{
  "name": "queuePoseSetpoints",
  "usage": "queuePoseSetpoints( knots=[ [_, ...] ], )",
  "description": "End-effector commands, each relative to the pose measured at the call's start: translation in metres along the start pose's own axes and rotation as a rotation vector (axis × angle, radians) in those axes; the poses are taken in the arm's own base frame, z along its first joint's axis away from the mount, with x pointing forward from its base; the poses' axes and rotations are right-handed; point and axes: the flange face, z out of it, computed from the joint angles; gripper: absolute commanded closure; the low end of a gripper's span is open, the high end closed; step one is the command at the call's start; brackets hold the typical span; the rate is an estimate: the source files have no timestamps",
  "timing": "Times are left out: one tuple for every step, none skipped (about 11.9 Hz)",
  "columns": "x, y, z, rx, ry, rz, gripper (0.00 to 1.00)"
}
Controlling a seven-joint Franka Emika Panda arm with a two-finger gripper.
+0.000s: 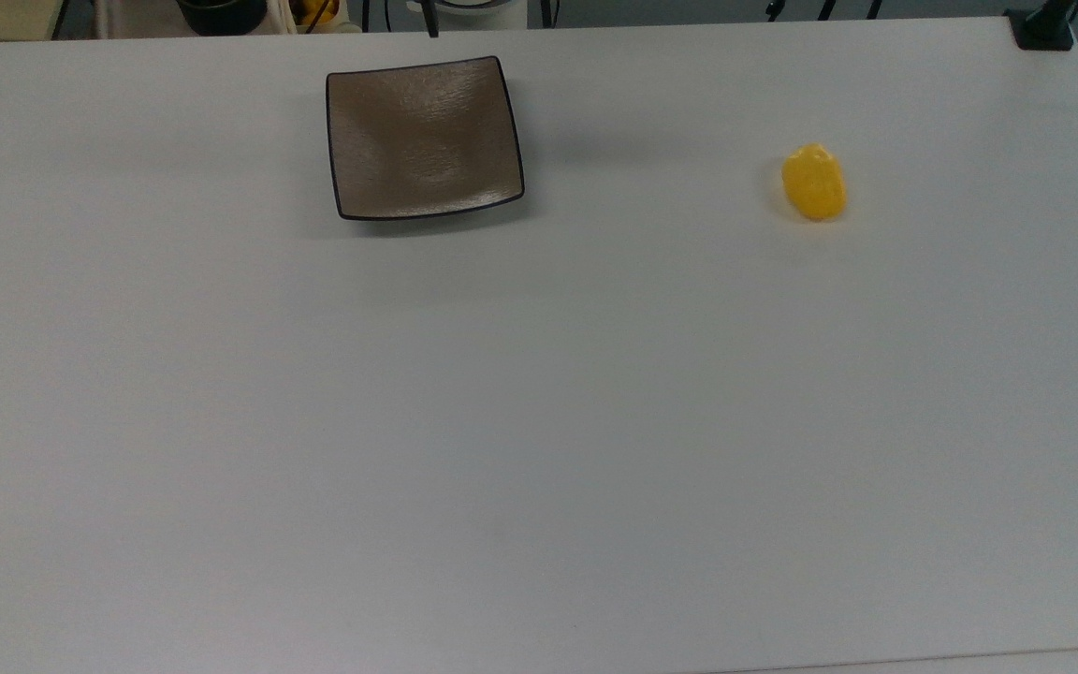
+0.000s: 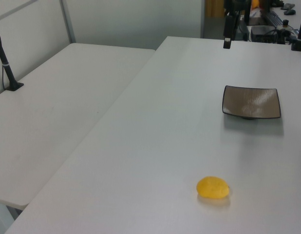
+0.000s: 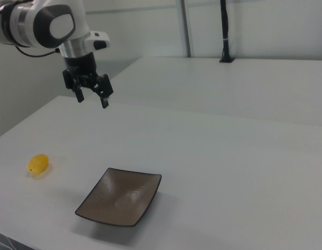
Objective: Put potatoes on a ceramic plate
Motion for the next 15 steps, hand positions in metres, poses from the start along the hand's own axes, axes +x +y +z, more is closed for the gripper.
queuePoseSetpoints(
  knots=[
    [-0.005,-0.044,0.004,-0.008,-0.003,-0.067,0.00],
    [-0.006,-0.054,0.003,-0.005,0.002,-0.067,0.00],
    [-0.002,-0.069,-0.012,0.004,0.030,-0.054,0.00],
    [0.001,-0.094,-0.016,0.002,0.011,-0.057,0.00],
    [0.003,-0.113,-0.023,0.001,-0.001,-0.053,0.00],
    [0.002,-0.135,-0.024,0.003,0.004,-0.046,0.00],
    [0.000,-0.158,-0.024,0.006,0.004,-0.038,0.00],
    [-0.003,-0.183,-0.023,0.005,-0.015,-0.036,0.00],
    [-0.005,-0.204,-0.019,0.000,-0.037,-0.048,0.00],
    [-0.009,-0.226,-0.013,0.002,-0.044,-0.044,0.00],
    [-0.014,-0.247,-0.003,0.000,-0.057,-0.052,0.00],
    [-0.017,-0.264,0.004,0.002,-0.070,-0.076,0.00],
    [-0.022,-0.286,0.019,-0.001,-0.087,-0.087,0.00],
    [-0.023,-0.298,0.035,-0.006,-0.110,-0.089,0.00],
    [-0.023,-0.311,0.051,-0.003,-0.121,-0.101,0.00]
  ],
)
